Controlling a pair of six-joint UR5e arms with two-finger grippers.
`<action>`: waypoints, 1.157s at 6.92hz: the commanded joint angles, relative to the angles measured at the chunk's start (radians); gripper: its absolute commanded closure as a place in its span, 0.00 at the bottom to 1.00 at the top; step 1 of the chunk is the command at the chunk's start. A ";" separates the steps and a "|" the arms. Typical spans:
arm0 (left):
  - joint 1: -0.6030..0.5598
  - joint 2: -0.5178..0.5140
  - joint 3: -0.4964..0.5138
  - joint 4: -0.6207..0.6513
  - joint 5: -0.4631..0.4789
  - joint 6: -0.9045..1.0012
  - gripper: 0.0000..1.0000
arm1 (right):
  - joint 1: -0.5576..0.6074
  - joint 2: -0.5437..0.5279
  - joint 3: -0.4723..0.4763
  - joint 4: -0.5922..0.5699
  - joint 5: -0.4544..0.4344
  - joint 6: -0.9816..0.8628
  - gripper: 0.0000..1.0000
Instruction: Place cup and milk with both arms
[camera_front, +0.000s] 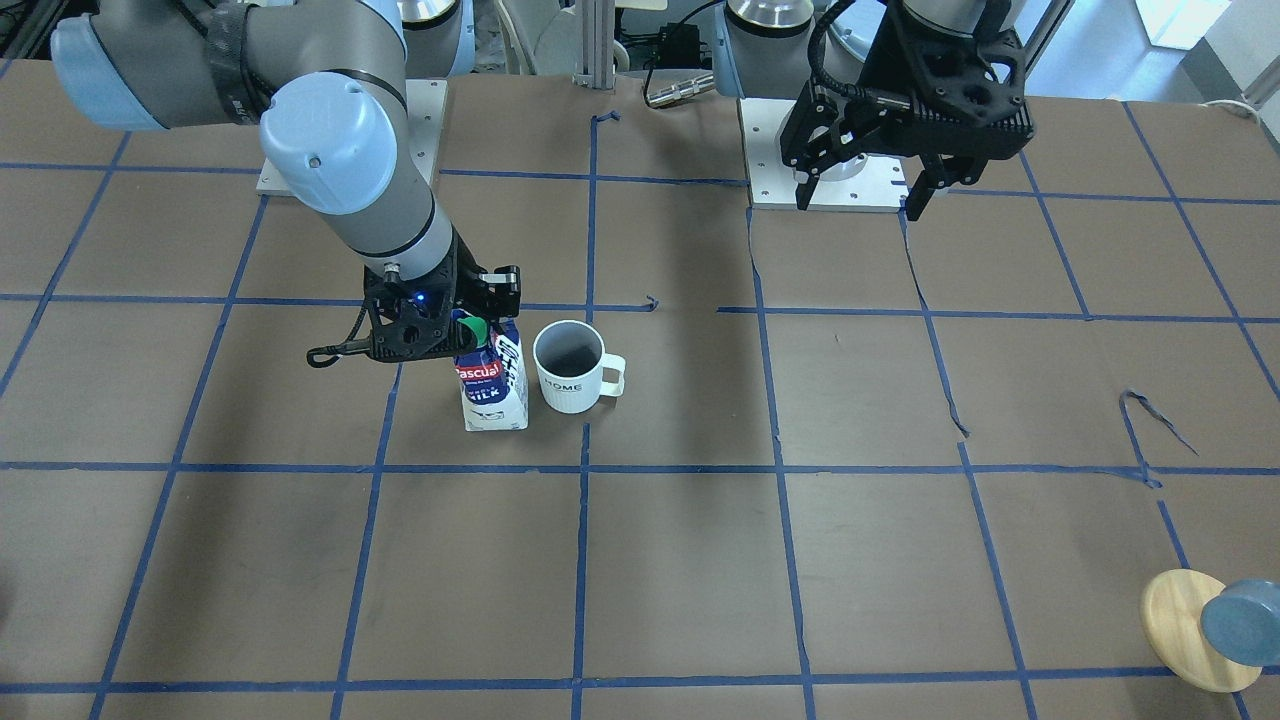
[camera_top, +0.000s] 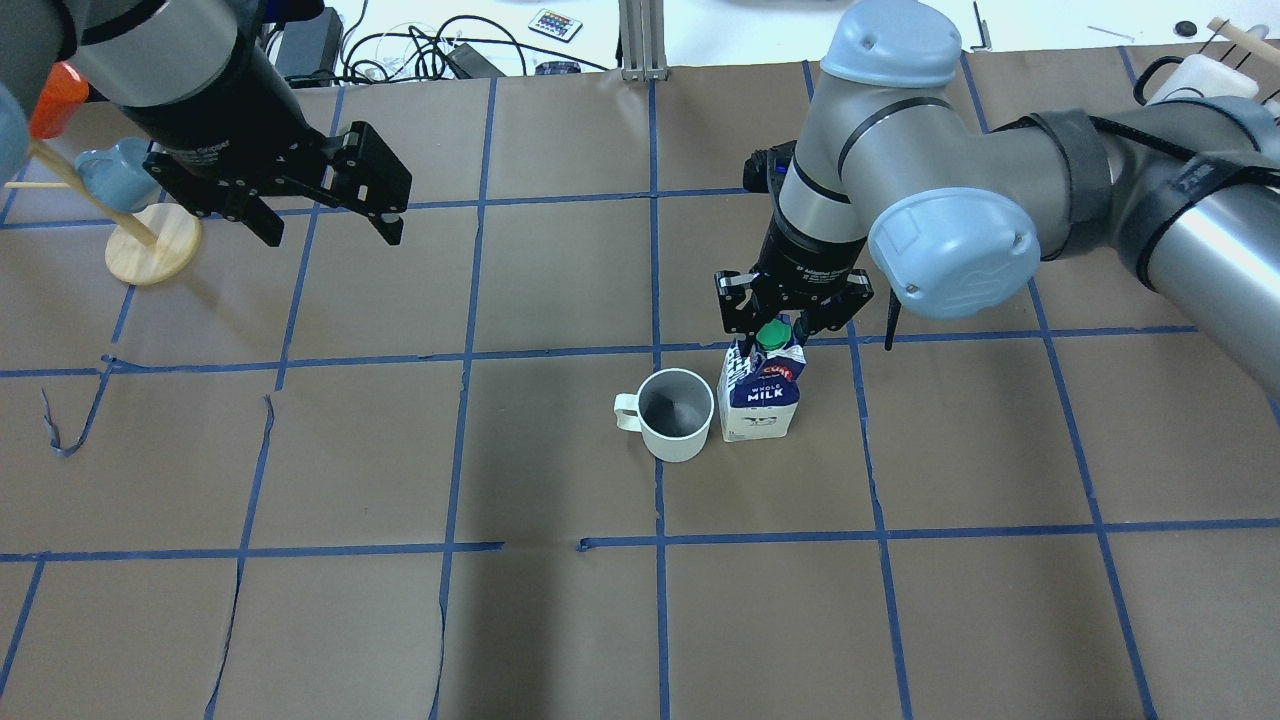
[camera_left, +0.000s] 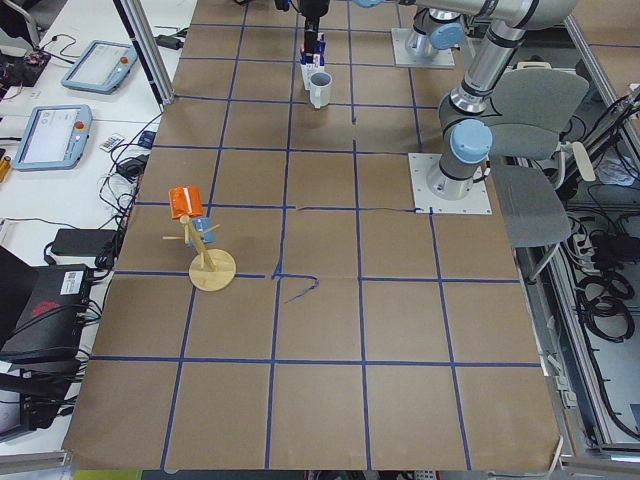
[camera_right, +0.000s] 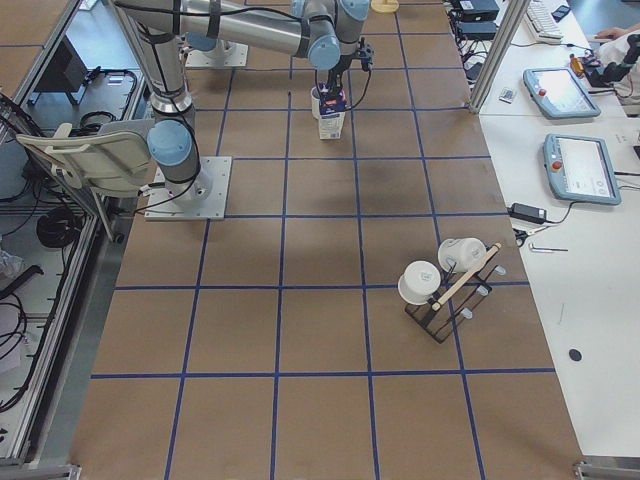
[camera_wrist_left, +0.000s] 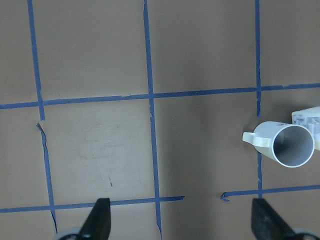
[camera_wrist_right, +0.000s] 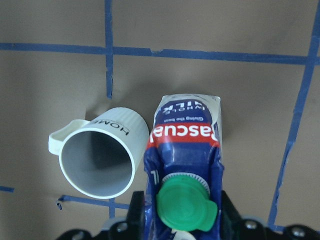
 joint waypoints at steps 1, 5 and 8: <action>0.000 0.001 -0.001 -0.002 -0.001 0.001 0.00 | -0.002 0.002 -0.067 -0.055 -0.006 0.002 0.00; 0.000 0.003 -0.002 -0.004 -0.001 0.001 0.00 | -0.020 0.086 -0.415 0.009 -0.174 -0.015 0.00; 0.000 0.003 -0.002 -0.005 -0.001 0.001 0.00 | -0.044 0.048 -0.391 0.084 -0.174 -0.061 0.00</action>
